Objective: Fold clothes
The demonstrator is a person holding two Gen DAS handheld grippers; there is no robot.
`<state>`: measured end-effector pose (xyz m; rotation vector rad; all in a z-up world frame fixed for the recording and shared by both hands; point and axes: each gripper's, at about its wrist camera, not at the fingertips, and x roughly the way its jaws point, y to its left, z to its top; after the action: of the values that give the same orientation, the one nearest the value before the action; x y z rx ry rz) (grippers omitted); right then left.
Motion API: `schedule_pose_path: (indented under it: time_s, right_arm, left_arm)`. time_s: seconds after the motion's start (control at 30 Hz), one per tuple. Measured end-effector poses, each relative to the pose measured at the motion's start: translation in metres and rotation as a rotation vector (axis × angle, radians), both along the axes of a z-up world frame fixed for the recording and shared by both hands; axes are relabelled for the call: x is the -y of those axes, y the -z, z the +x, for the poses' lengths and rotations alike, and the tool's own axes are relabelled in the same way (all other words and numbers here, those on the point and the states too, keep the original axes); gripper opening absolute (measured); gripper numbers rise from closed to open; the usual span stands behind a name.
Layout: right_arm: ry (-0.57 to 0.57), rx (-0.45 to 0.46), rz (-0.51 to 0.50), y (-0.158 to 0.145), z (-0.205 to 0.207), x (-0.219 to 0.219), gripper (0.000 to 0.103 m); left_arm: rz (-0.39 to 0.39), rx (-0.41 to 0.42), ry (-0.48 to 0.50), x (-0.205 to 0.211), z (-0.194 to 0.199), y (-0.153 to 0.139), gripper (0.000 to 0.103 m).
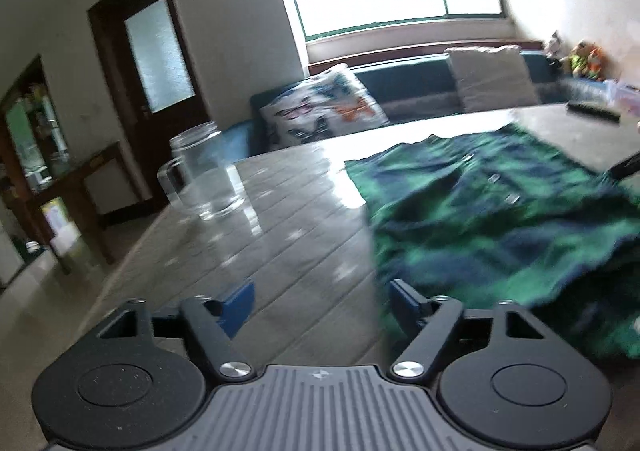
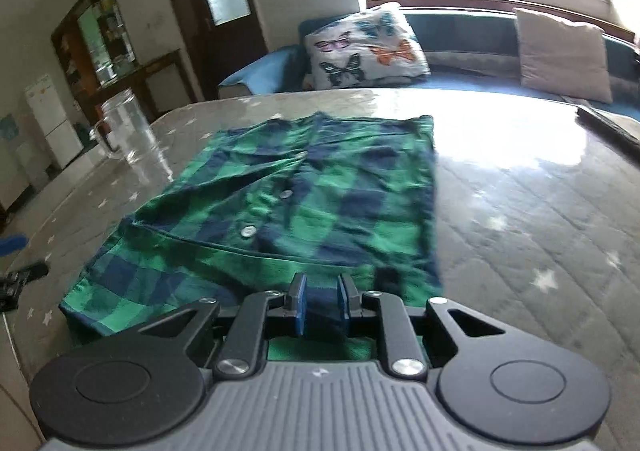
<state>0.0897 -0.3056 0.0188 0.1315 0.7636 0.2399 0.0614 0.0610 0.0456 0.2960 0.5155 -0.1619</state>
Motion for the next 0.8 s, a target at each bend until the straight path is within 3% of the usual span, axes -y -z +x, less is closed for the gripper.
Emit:
schedule_pose_path:
  time_s: [0.07, 0.23, 0.37, 0.57, 0.8]
  right_arm:
    - [-0.020, -0.002, -0.014, 0.005, 0.007, -0.009, 0.016]
    - [-0.034, -0.014, -0.042, 0.016, 0.020, -0.019, 0.016]
    - [-0.009, -0.034, -0.051, 0.026, 0.026, -0.012, 0.016]
    - [-0.003, -0.045, -0.059, 0.029, 0.022, -0.002, 0.013]
    - [-0.094, -0.004, -0.075, 0.018, 0.018, -0.025, 0.018]
  left_arm:
    - [-0.015, -0.011, 0.036, 0.015, 0.016, 0.001, 0.053]
    - [-0.050, -0.071, 0.117, 0.048, 0.056, 0.009, 0.034]
    - [-0.010, -0.123, 0.135, 0.062, 0.082, 0.027, 0.022]
    - [0.018, -0.166, 0.109, 0.055, 0.097, 0.047, 0.022]
    - [-0.020, -0.136, 0.166, 0.074, 0.083, 0.032, 0.023]
